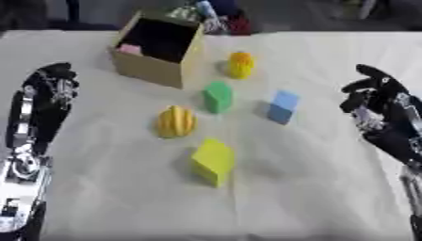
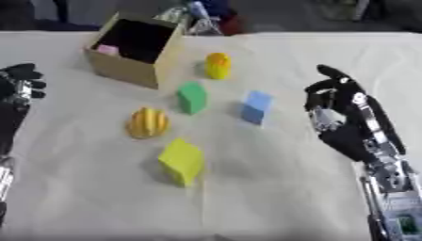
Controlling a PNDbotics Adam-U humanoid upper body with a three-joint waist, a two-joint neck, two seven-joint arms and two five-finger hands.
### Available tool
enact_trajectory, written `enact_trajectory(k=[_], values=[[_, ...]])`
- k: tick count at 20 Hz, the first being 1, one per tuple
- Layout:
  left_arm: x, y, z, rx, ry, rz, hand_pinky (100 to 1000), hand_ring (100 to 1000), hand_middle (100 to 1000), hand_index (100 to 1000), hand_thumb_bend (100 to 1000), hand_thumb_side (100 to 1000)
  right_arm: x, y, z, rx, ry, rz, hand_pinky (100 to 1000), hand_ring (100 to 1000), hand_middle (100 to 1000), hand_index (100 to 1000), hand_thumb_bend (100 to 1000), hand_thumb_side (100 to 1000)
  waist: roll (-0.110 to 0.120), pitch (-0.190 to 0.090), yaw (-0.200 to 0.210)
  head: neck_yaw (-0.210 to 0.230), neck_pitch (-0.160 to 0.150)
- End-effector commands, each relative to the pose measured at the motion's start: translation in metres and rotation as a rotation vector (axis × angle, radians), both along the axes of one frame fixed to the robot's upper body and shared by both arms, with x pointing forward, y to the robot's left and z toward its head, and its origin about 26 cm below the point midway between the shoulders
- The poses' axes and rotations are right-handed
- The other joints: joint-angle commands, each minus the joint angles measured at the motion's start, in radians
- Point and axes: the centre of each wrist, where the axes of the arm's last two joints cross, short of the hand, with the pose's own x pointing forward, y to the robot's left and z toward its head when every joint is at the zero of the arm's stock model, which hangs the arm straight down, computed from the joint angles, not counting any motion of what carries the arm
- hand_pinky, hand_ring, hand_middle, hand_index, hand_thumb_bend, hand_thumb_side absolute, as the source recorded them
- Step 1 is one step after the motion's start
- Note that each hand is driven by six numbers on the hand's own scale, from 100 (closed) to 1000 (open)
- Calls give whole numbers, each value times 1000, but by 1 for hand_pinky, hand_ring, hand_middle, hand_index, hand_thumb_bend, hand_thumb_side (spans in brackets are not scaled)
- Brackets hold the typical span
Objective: Pick up objects on the table and place them in the box.
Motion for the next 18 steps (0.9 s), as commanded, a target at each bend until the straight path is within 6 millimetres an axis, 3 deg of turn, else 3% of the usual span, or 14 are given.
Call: enact_trajectory(k=[1, 11, 18], values=[[1, 0, 11, 20, -33, -12, 627, 643, 627, 759, 100, 655, -1, -1, 9, -2, -33, 5, 562, 562, 636, 919, 100, 470, 4, -22, 0, 2, 5], [6, 4, 20, 80, -31, -38, 638, 657, 643, 769, 100, 618, -1, -1, 9, -3, -31, 4, 562, 562, 636, 919, 100, 470, 5, -25, -2, 2, 5], [40, 7, 68, 518, 68, -250, 679, 683, 686, 817, 112, 481, -1, -1, 6, -13, -19, 12, 562, 563, 637, 919, 100, 470, 11, -39, -11, 12, 5]])
